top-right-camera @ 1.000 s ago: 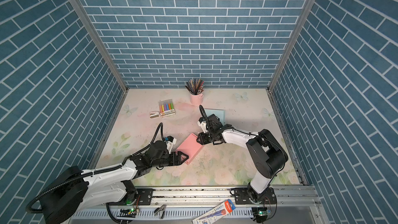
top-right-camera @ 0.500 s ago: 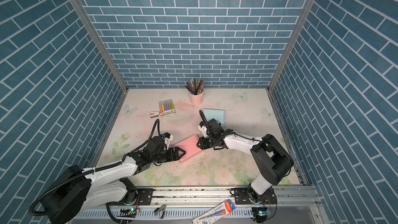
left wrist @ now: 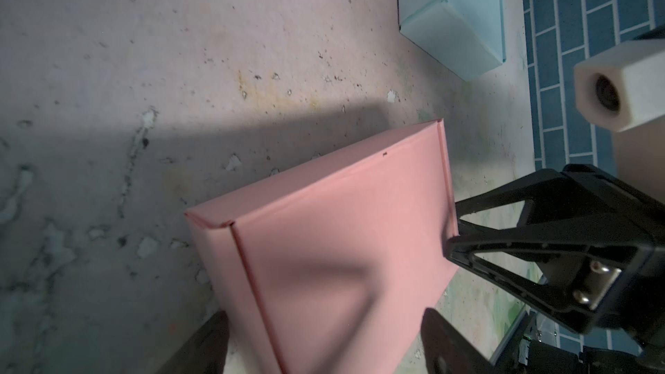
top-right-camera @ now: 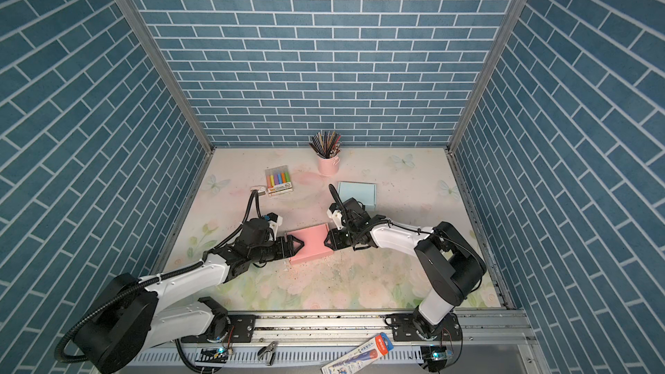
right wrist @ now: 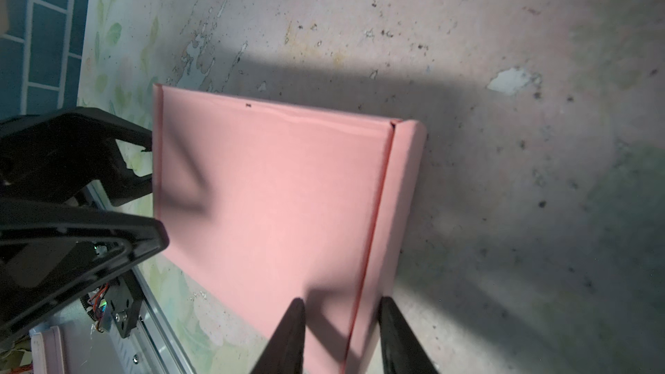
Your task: Fold the paper box
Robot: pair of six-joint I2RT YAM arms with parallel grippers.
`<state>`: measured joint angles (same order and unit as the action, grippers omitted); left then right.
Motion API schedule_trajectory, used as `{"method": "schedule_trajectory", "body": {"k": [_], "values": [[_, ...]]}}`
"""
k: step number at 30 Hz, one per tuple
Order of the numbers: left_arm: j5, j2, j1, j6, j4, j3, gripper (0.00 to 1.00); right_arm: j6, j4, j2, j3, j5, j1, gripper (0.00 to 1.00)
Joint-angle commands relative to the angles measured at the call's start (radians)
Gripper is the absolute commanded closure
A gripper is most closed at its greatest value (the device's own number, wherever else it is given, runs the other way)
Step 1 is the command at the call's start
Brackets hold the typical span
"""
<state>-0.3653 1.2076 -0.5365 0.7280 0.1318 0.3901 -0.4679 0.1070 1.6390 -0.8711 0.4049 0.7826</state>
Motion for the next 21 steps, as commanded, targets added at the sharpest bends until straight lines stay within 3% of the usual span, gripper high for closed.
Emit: {"method": "schedule_trajectory", "body": {"k": [1,21], "values": [[-0.067,0.022,0.020,-0.044,0.048,0.047,0.17,-0.017,-0.028,0.039,-0.066,0.049,0.017,0.64],[-0.127,0.211,0.151,-0.132,0.052,0.222,0.17,0.044,0.061,0.206,-0.321,0.075,-0.018,0.64]]}}
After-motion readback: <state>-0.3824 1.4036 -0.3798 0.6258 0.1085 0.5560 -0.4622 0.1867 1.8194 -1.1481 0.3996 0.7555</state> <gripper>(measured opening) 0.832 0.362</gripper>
